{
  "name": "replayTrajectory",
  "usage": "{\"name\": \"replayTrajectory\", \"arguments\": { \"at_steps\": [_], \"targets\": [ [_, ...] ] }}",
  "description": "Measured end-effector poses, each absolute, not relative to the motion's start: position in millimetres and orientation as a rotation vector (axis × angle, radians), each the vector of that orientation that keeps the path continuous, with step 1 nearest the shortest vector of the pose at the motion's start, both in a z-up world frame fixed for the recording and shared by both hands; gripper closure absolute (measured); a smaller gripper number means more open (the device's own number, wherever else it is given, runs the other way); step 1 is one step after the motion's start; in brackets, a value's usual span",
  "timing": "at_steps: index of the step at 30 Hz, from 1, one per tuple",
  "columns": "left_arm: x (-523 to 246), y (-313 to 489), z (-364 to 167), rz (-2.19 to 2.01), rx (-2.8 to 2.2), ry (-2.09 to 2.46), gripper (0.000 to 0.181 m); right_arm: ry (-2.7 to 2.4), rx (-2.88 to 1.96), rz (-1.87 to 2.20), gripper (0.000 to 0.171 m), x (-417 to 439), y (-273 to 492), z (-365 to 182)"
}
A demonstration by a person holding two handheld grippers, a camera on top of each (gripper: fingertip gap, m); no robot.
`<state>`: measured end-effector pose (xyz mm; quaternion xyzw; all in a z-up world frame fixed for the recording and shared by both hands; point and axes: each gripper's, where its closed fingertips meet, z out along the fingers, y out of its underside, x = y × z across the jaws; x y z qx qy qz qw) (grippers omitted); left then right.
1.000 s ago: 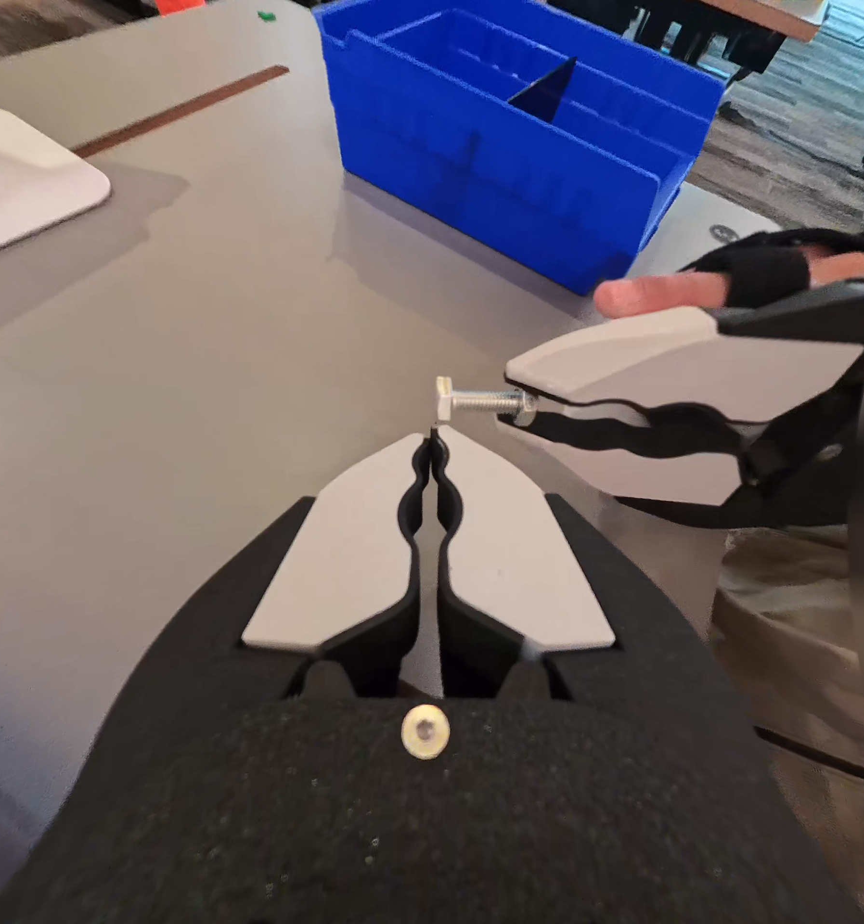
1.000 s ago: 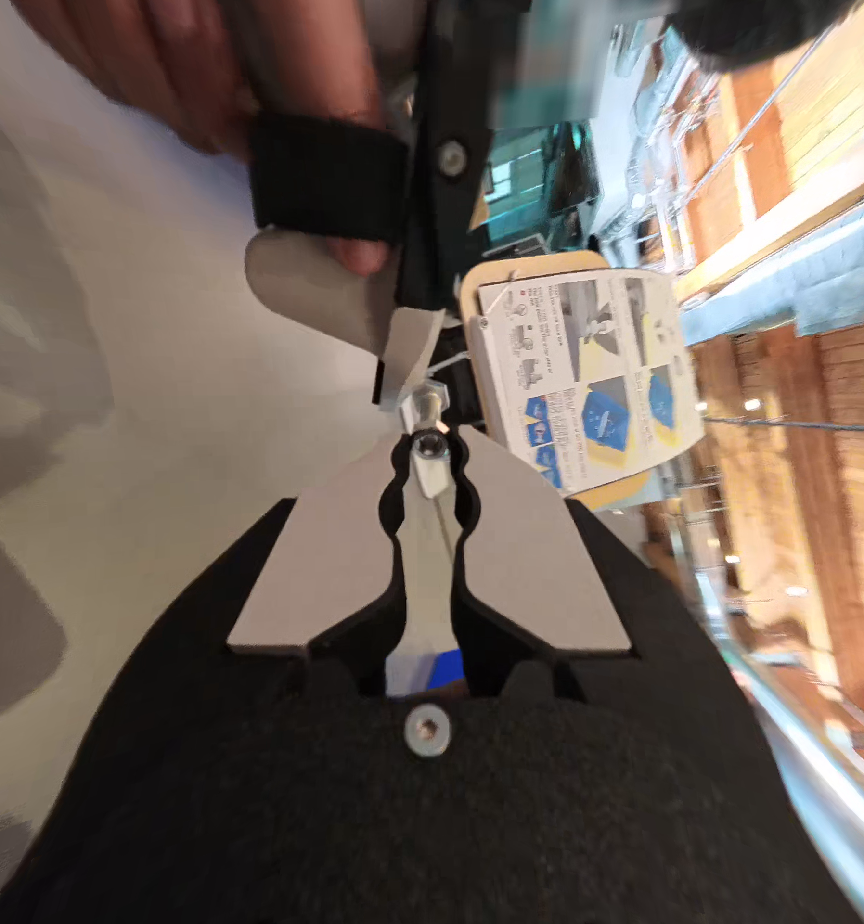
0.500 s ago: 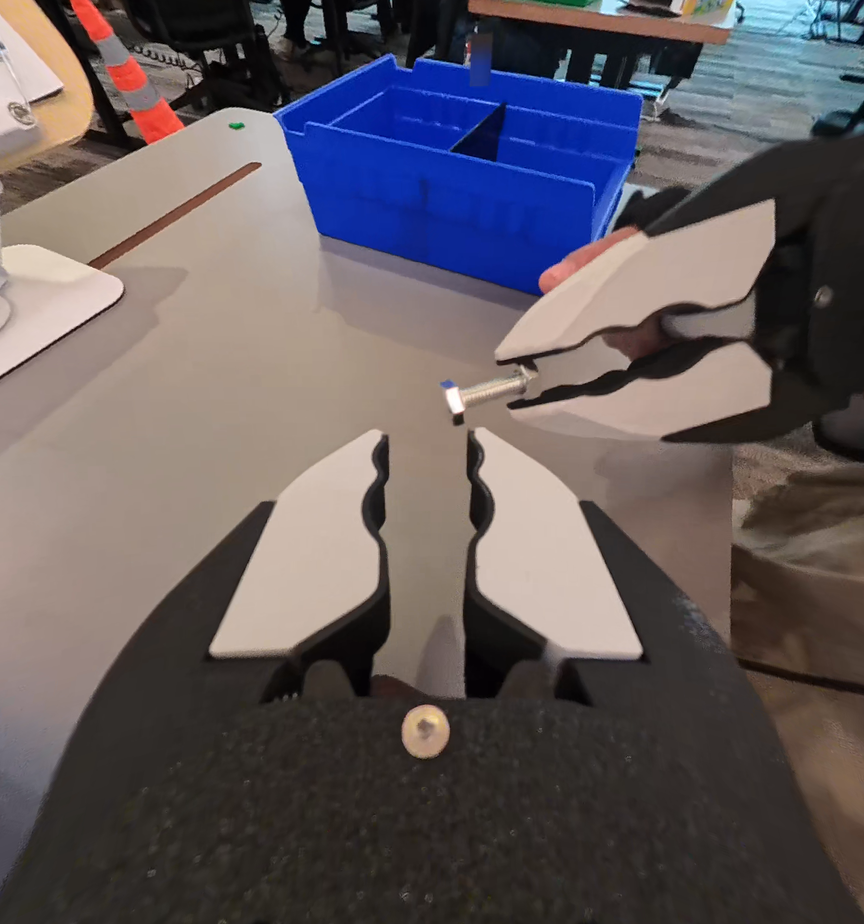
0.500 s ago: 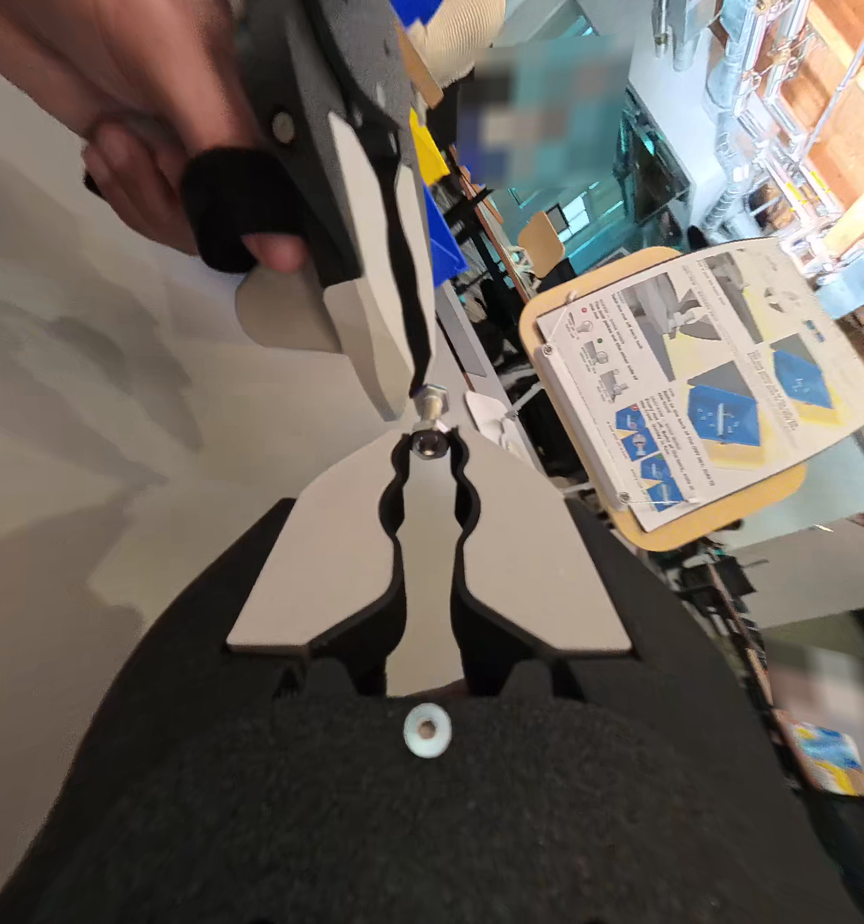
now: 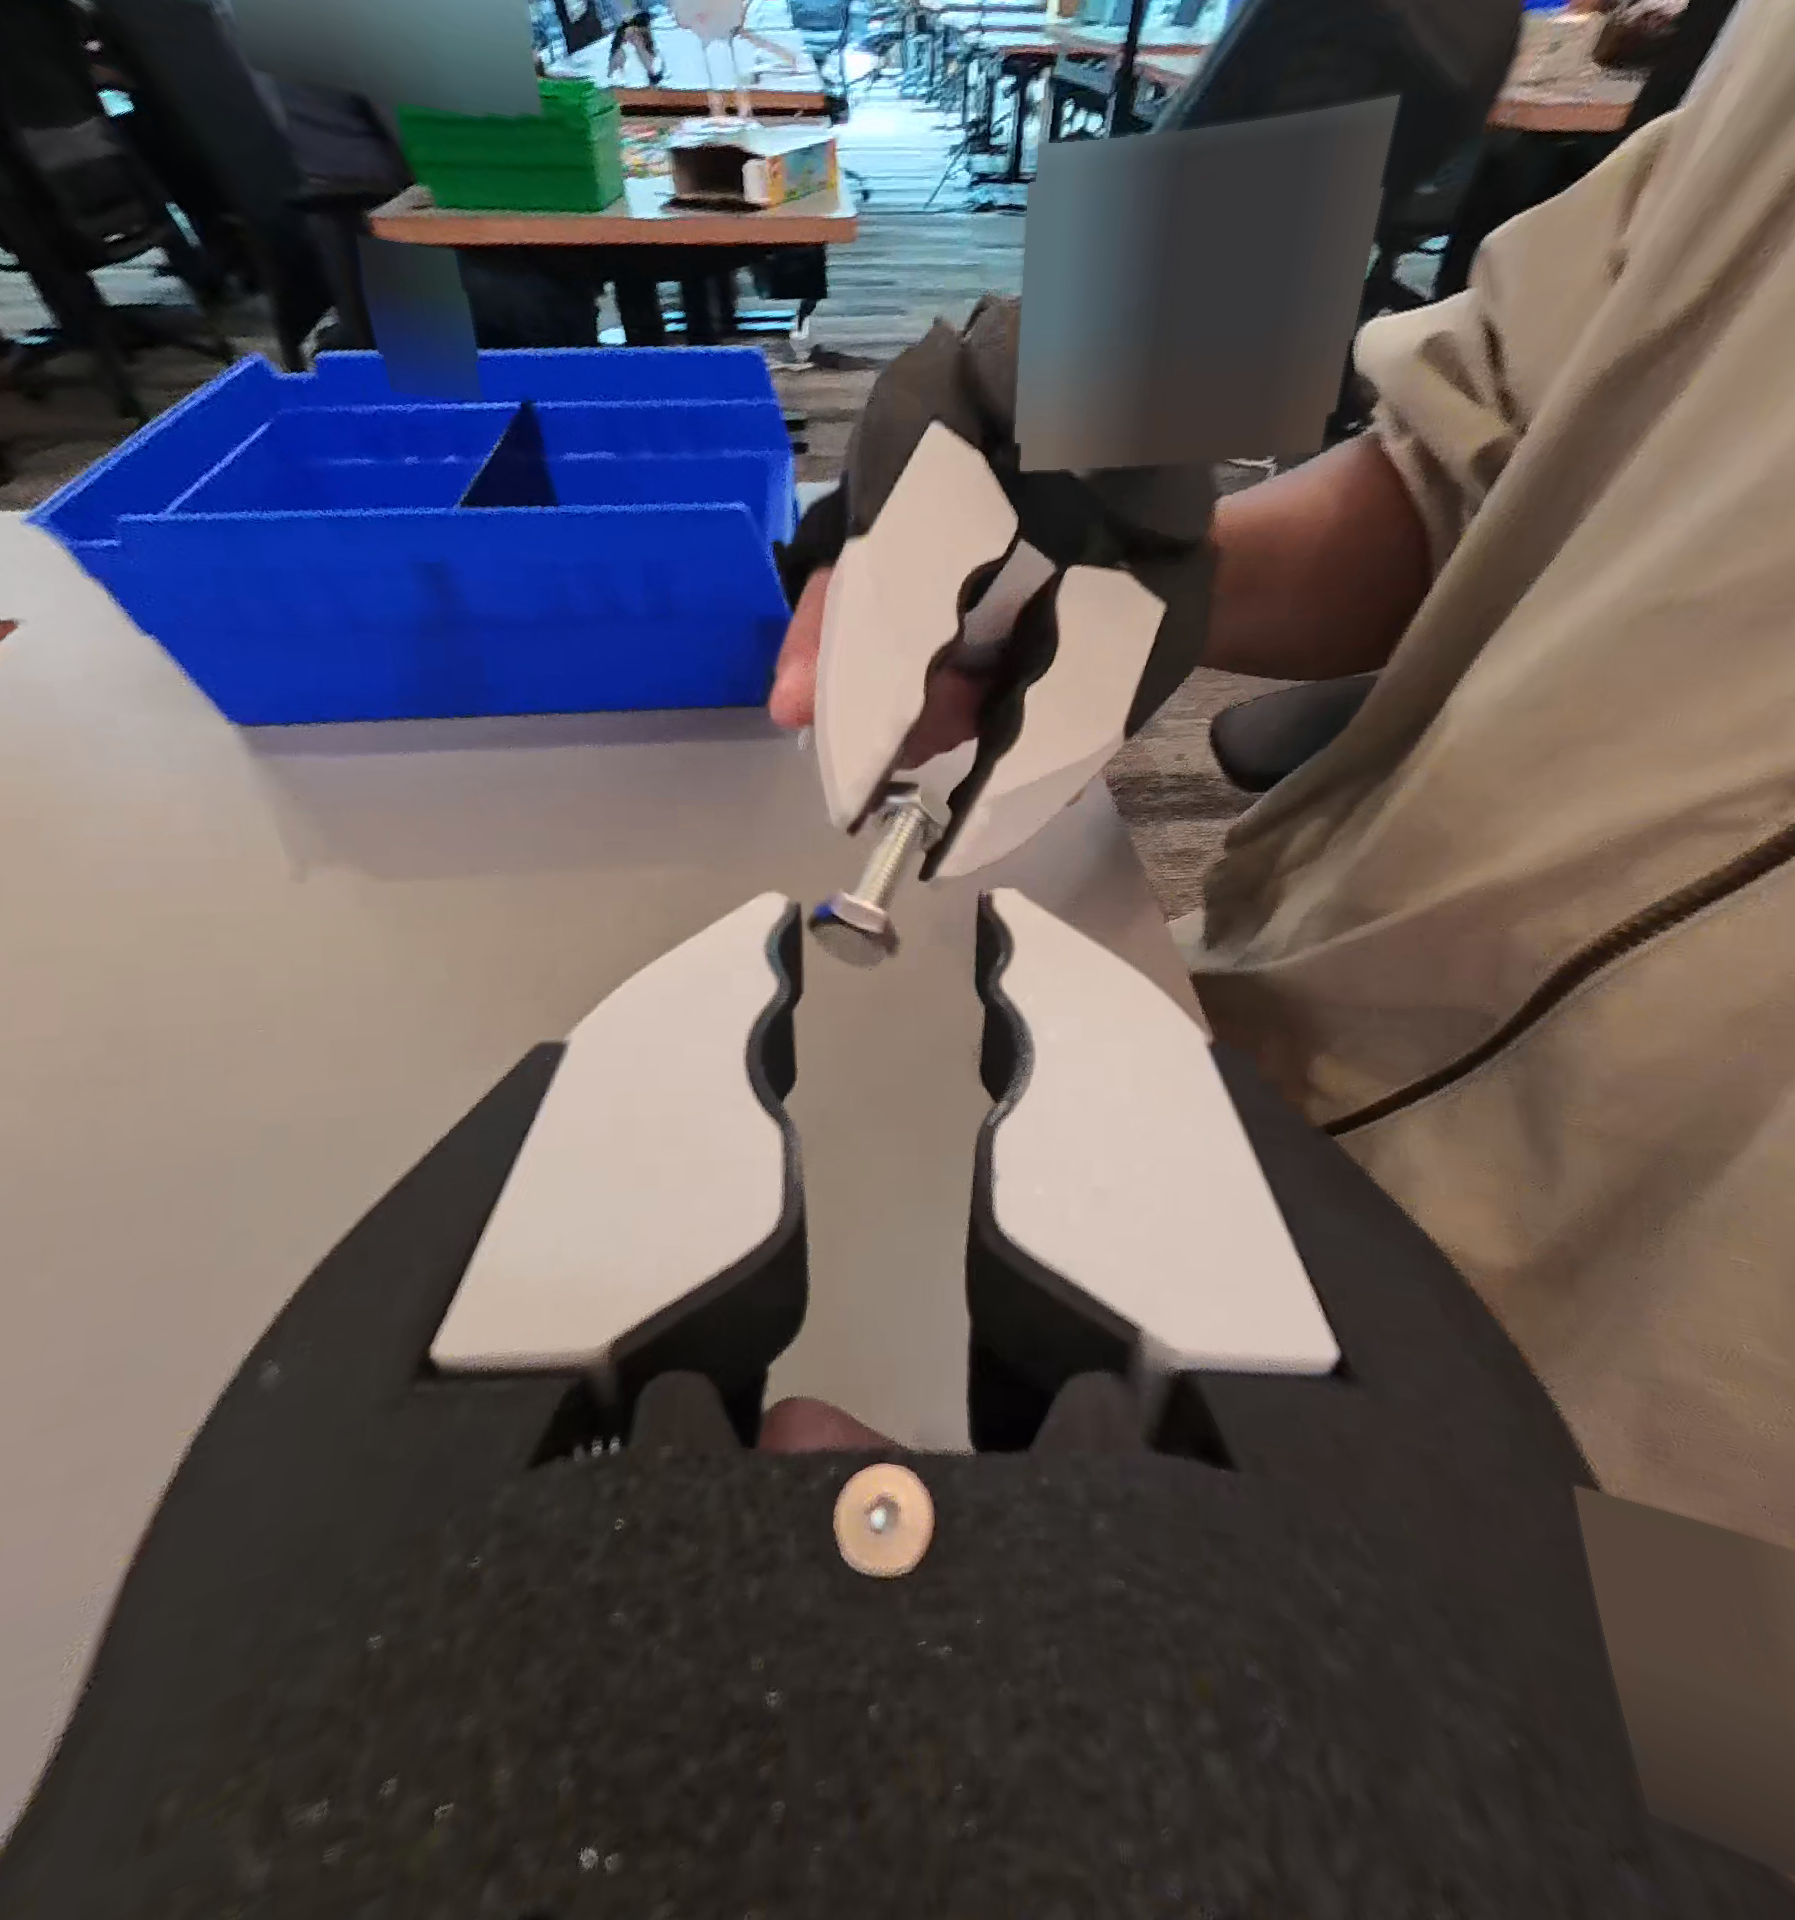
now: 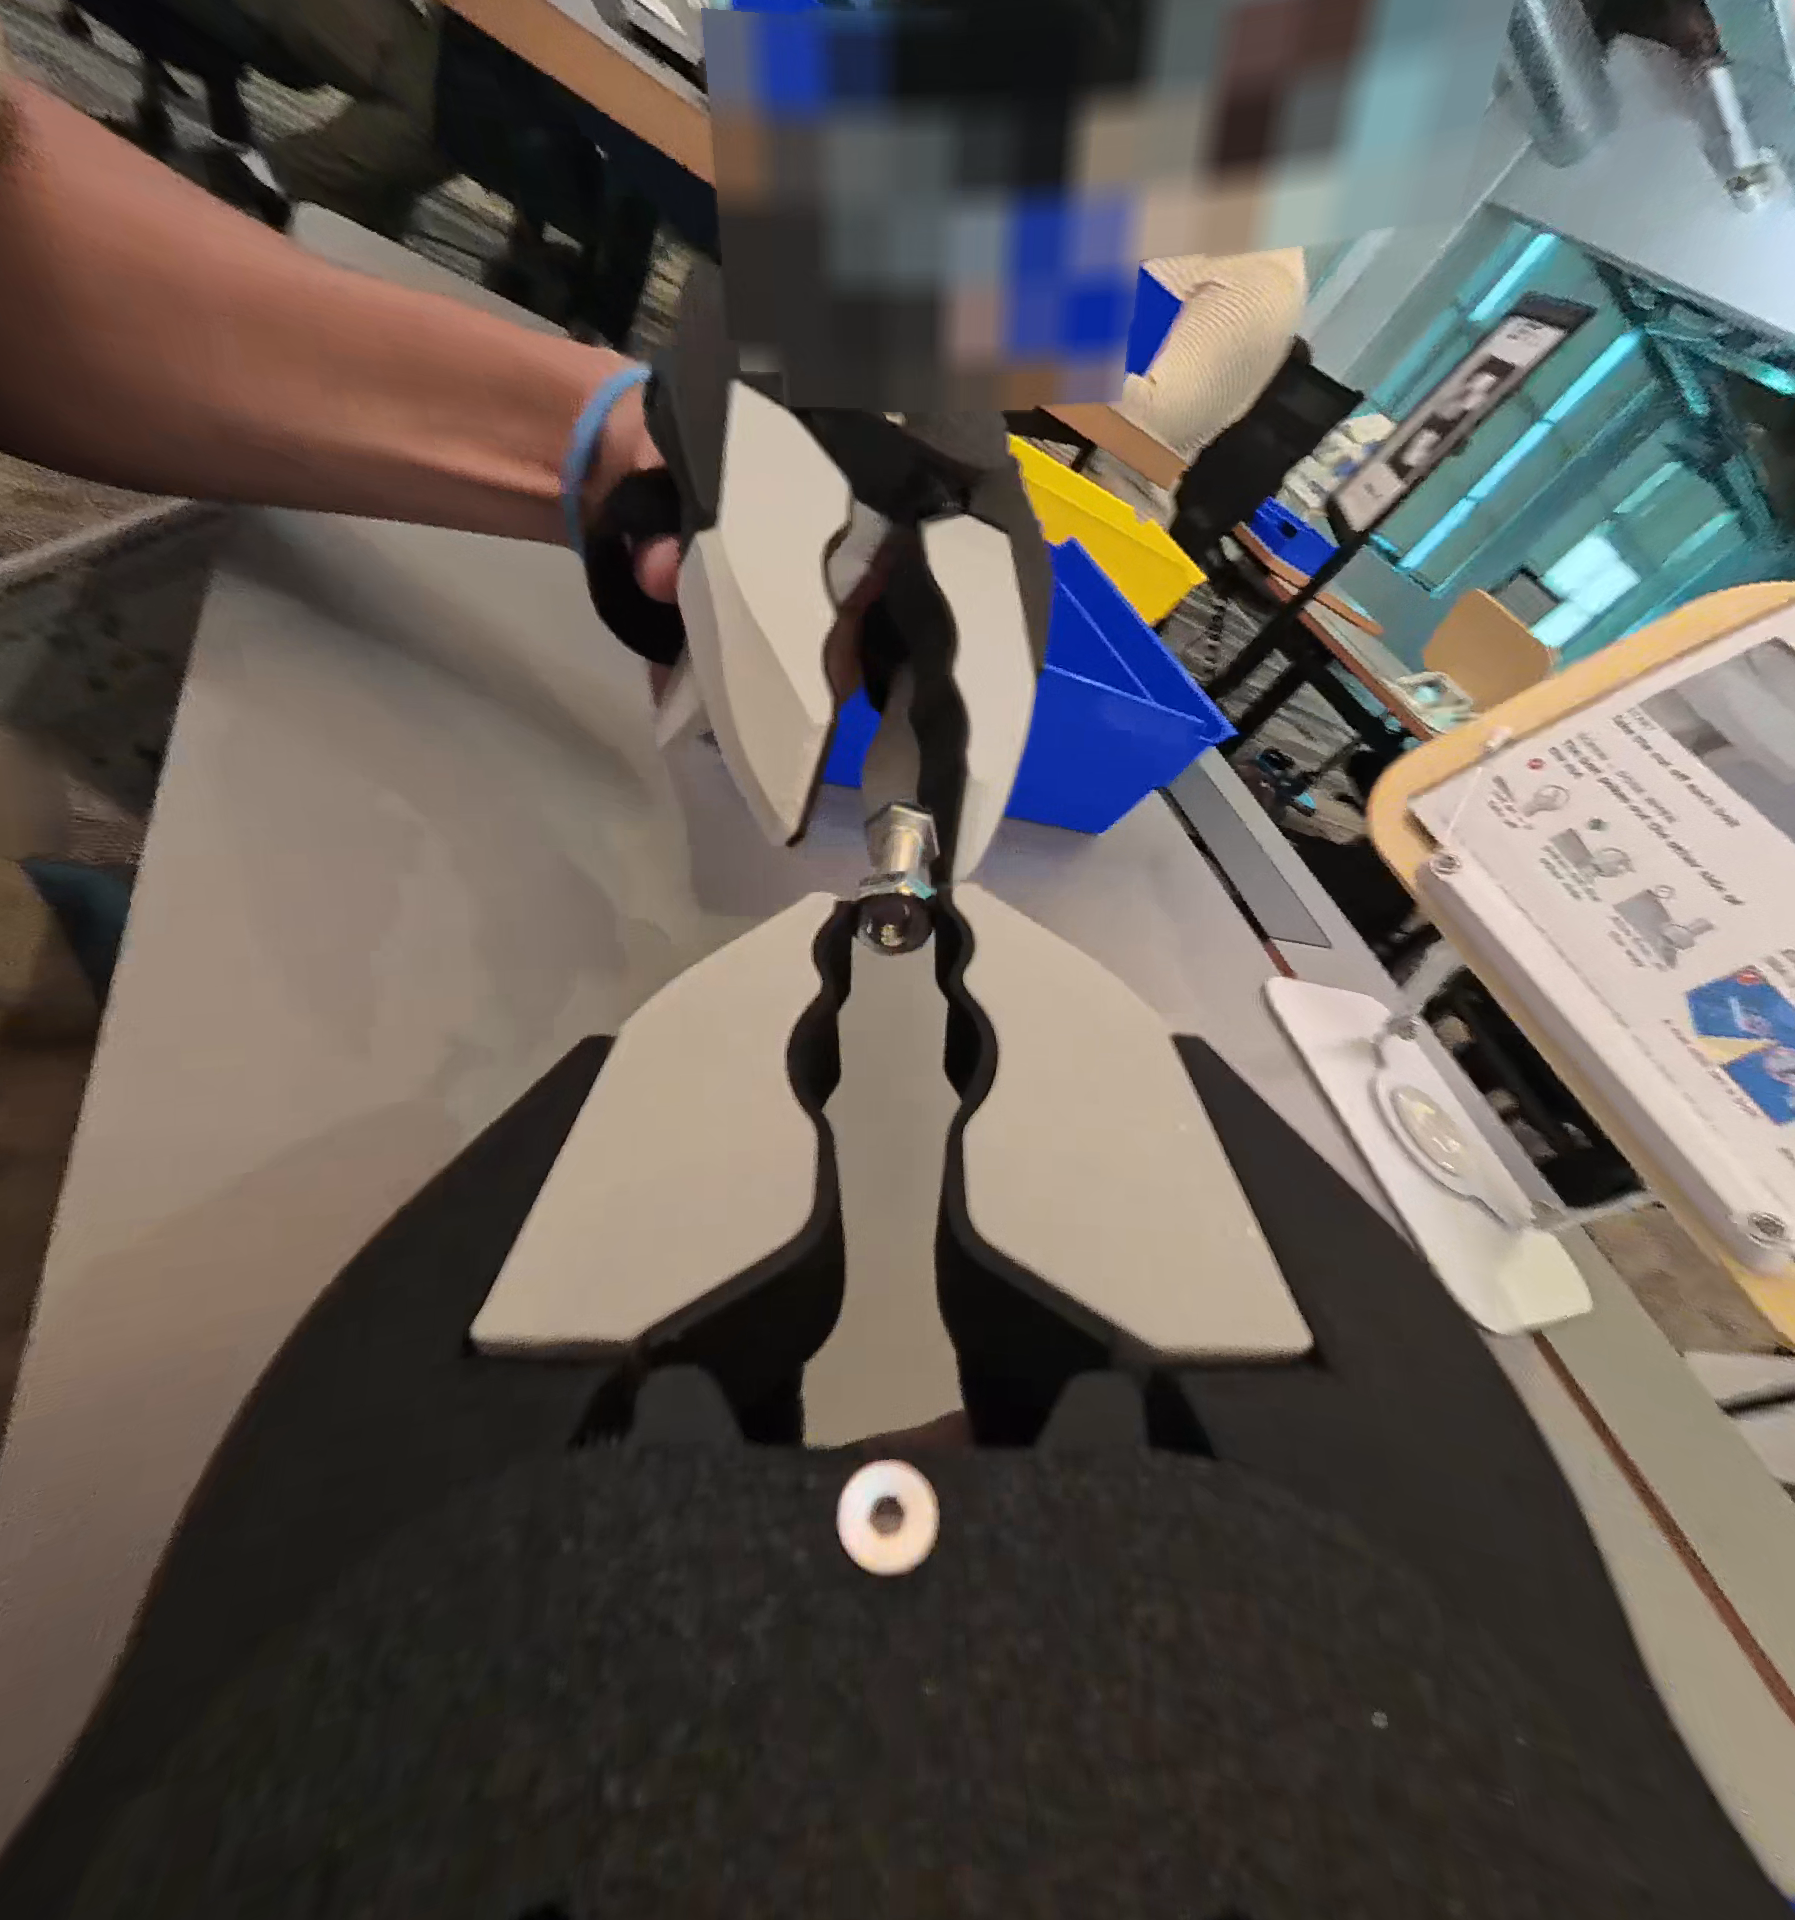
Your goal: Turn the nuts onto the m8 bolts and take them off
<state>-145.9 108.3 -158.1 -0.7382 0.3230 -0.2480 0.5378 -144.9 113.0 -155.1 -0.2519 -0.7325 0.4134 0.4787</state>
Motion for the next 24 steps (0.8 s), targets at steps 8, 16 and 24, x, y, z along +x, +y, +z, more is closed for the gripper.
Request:
{"name": "replayTrajectory", "arguments": {
  "at_steps": [8,16,24],
  "targets": [
    [-138.8,105.1,-156.1,-0.690,-1.727,0.785,0.167,-1.808,-0.611,1.156,0.156,-138.5,103.5,-154.4],
    [-141.6,110.0,-152.2,-0.695,-1.705,0.721,0.168,-1.750,-0.711,1.308,0.156,-141.2,106.4,-149.7],
    [-157.3,124.0,-151.1,-0.374,-1.700,0.669,0.168,-1.578,-1.154,1.726,0.128,-153.3,124.3,-151.2]
  ]
}}
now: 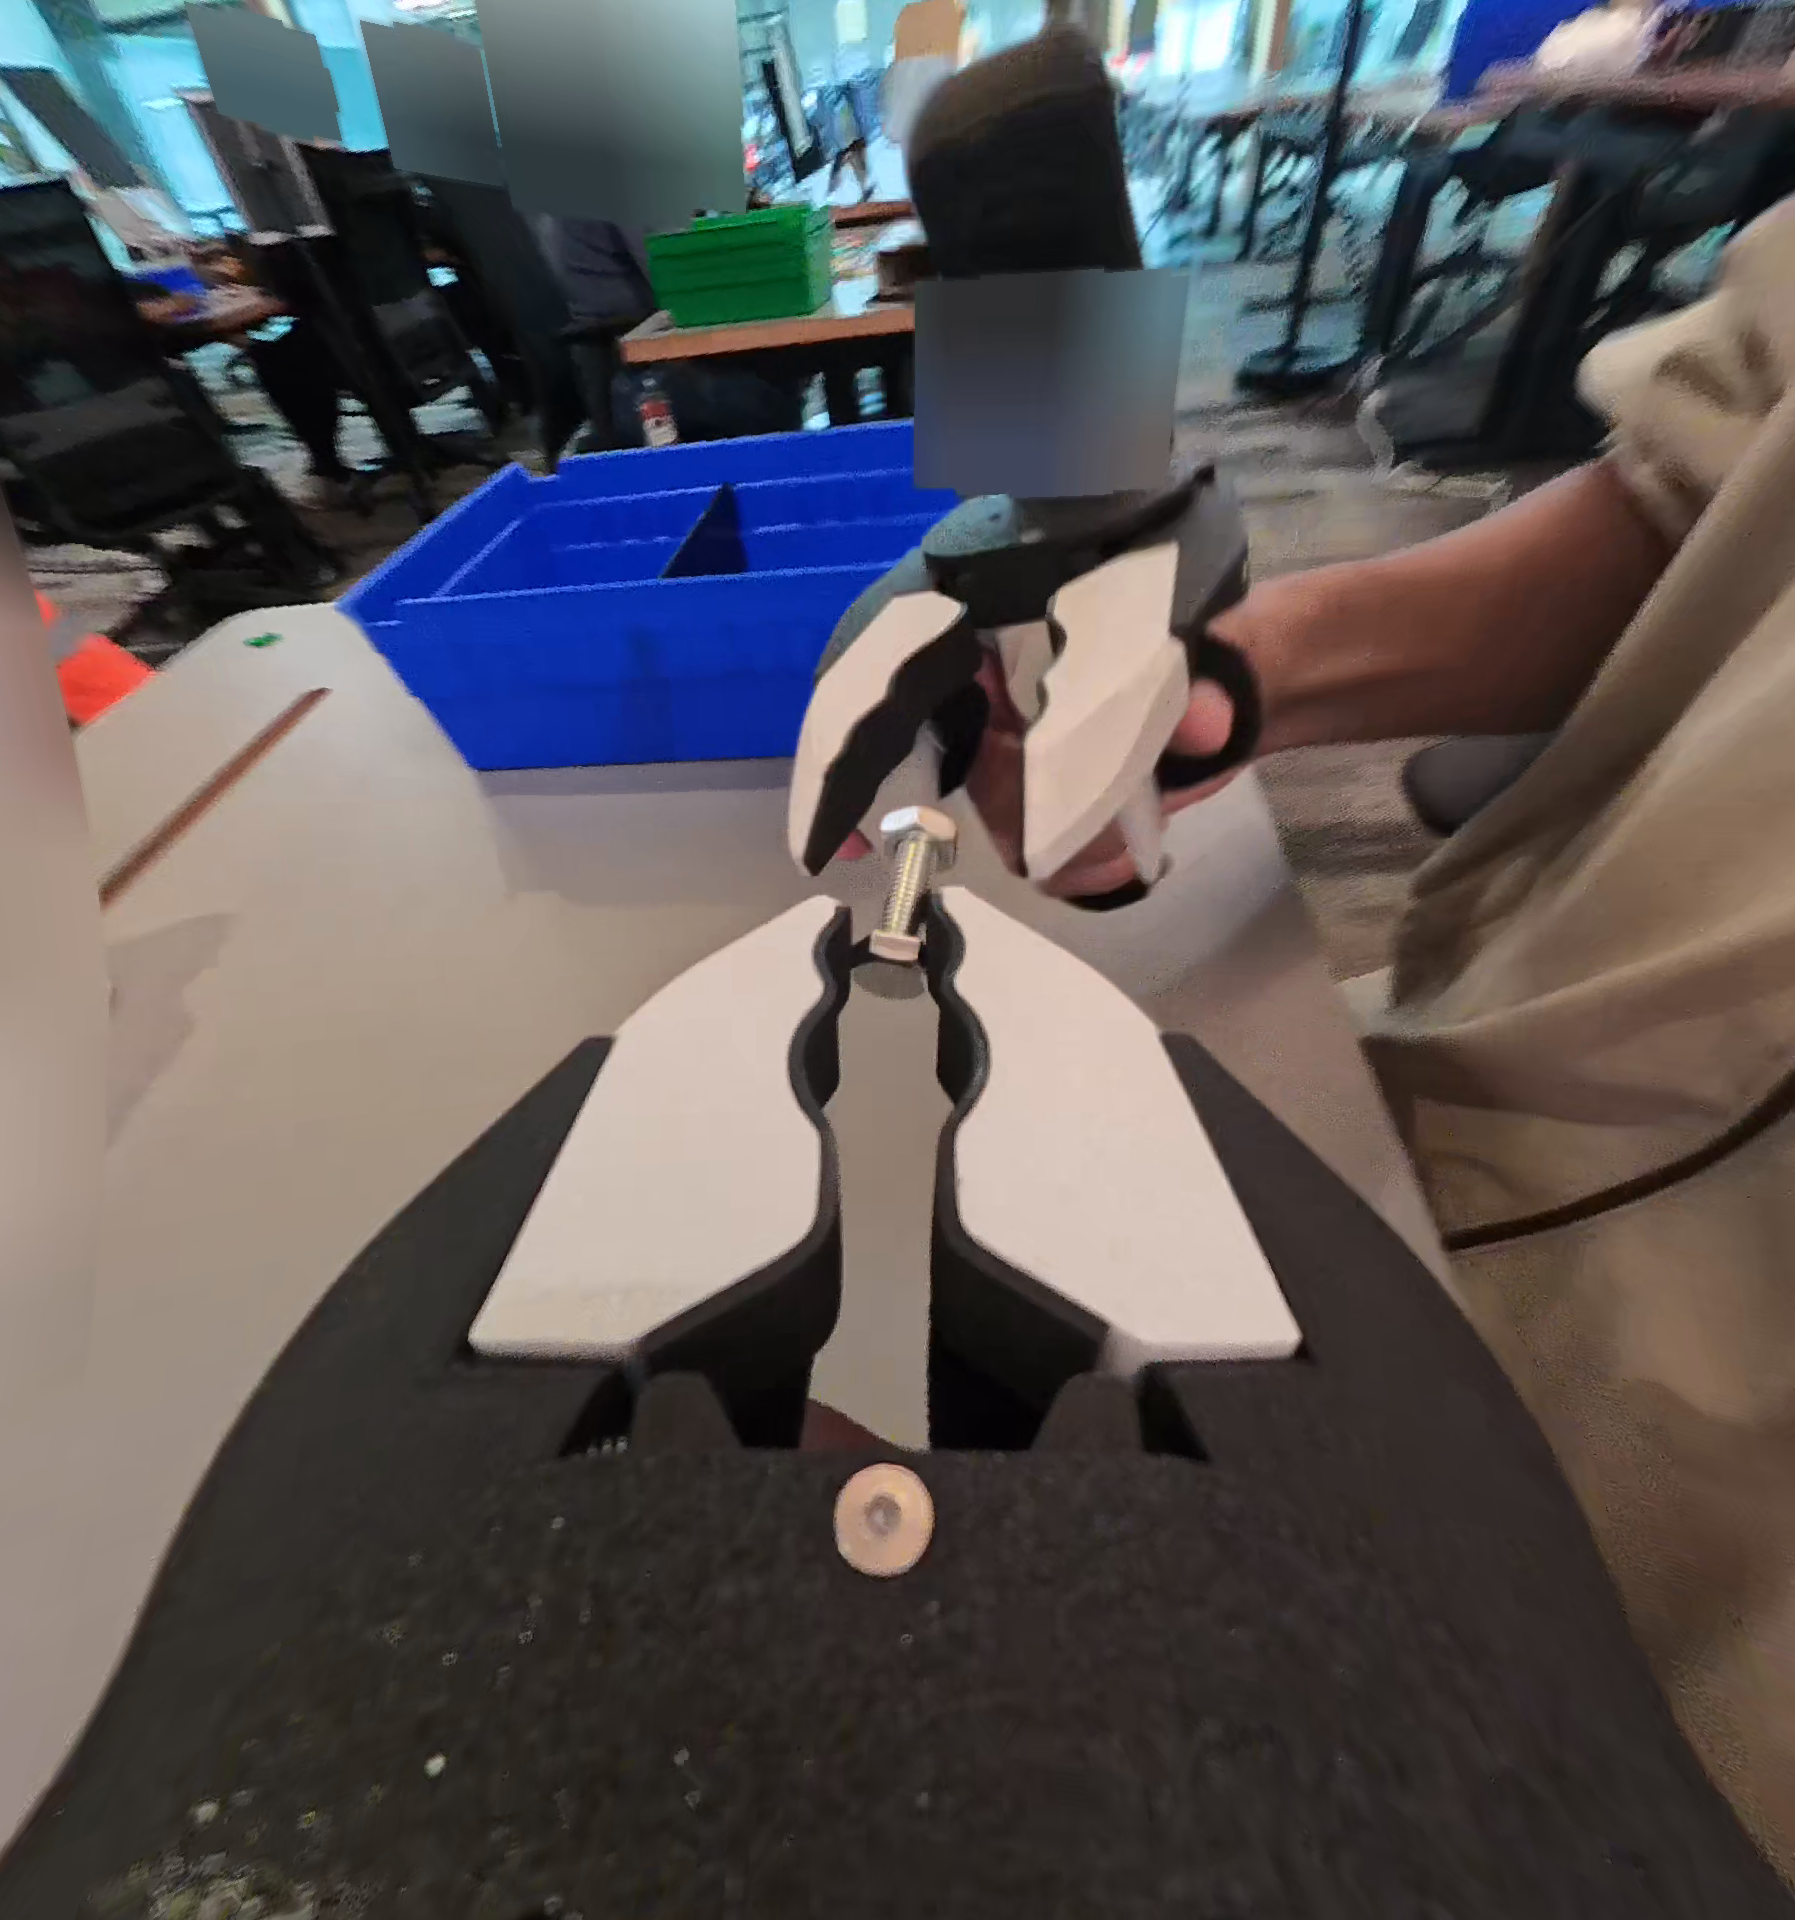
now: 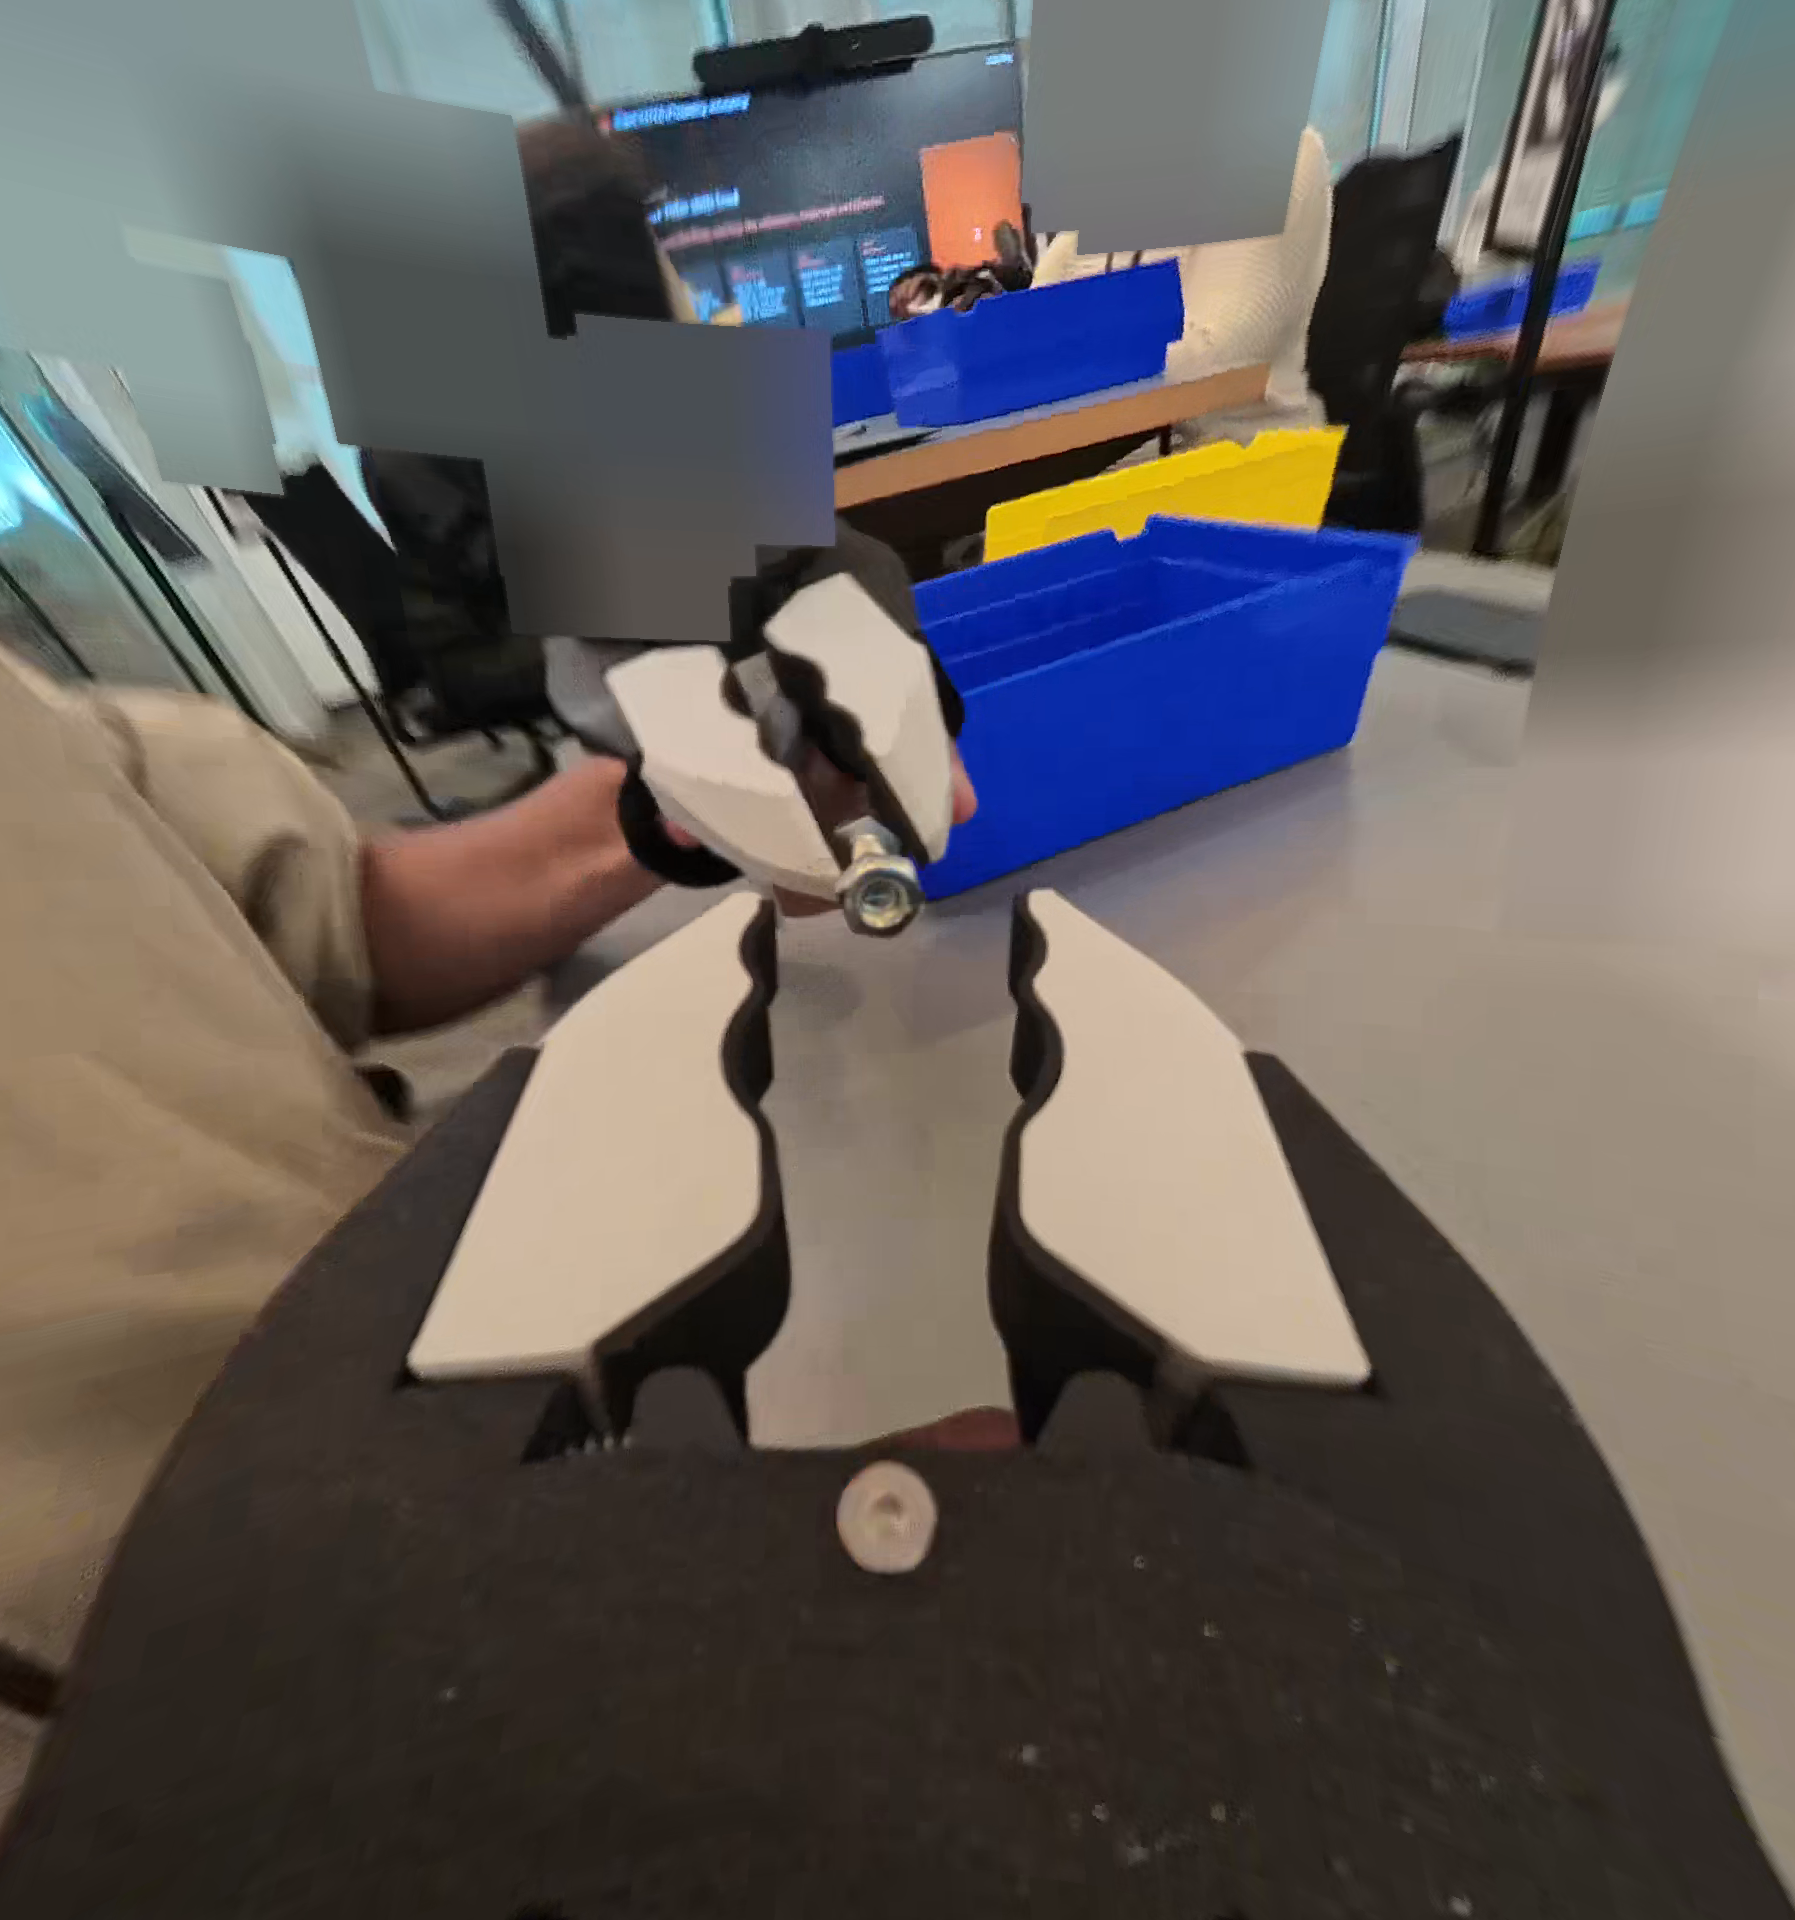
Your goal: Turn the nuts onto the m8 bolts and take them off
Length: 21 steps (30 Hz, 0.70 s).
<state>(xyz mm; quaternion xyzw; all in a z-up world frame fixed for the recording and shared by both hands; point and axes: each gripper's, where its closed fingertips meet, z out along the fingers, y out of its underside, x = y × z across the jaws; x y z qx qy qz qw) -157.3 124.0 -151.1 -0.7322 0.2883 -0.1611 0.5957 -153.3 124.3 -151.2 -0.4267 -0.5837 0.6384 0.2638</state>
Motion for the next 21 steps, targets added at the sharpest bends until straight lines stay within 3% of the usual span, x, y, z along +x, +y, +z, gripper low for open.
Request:
{"name": "replayTrajectory", "arguments": {
  "at_steps": [3,9,11,21],
  "targets": [
    [-158.1,125.8,-152.4,-0.141,-1.701,0.713,0.168,-1.418,-1.435,2.017,0.127,-156.5,133.0,-153.1],
    [-152.6,126.0,-157.9,0.190,-1.714,0.848,0.168,-1.303,-1.589,2.389,0.145,-152.1,121.1,-153.5],
    [-152.6,126.4,-155.3,0.185,-1.703,0.833,0.168,-1.302,-1.612,2.369,0.155,-153.3,118.8,-156.1],
    [-143.6,121.2,-161.6,-0.369,-1.792,0.648,0.168,-1.707,-1.253,1.838,0.156,-143.4,116.1,-161.9]
  ]
}}
